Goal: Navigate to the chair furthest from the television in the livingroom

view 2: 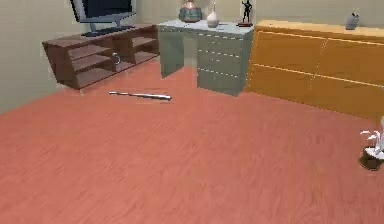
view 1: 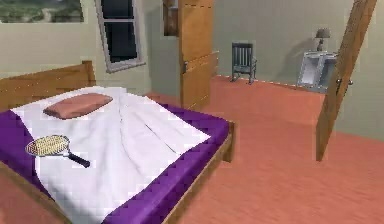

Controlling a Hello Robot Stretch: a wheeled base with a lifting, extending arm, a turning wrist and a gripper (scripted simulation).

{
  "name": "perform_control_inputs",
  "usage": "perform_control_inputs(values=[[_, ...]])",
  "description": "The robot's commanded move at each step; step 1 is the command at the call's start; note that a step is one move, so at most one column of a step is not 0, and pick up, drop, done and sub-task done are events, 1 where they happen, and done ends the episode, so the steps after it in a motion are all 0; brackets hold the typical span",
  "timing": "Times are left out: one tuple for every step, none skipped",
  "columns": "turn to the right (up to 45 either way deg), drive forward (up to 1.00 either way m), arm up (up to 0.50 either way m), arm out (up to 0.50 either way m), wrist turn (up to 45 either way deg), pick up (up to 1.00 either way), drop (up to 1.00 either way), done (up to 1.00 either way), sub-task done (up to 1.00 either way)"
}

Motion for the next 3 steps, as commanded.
perform_control_inputs(values=[[-45.0, 0.00, 0.00, 0.00, 0.0, 0.00, 0.00, 0.00, 0.00], [-45.0, 0.00, 0.00, 0.00, 0.0, 0.00, 0.00, 0.00, 0.00], [-45.0, 0.00, 0.00, 0.00, 0.0, 0.00, 0.00, 0.00, 0.00]])
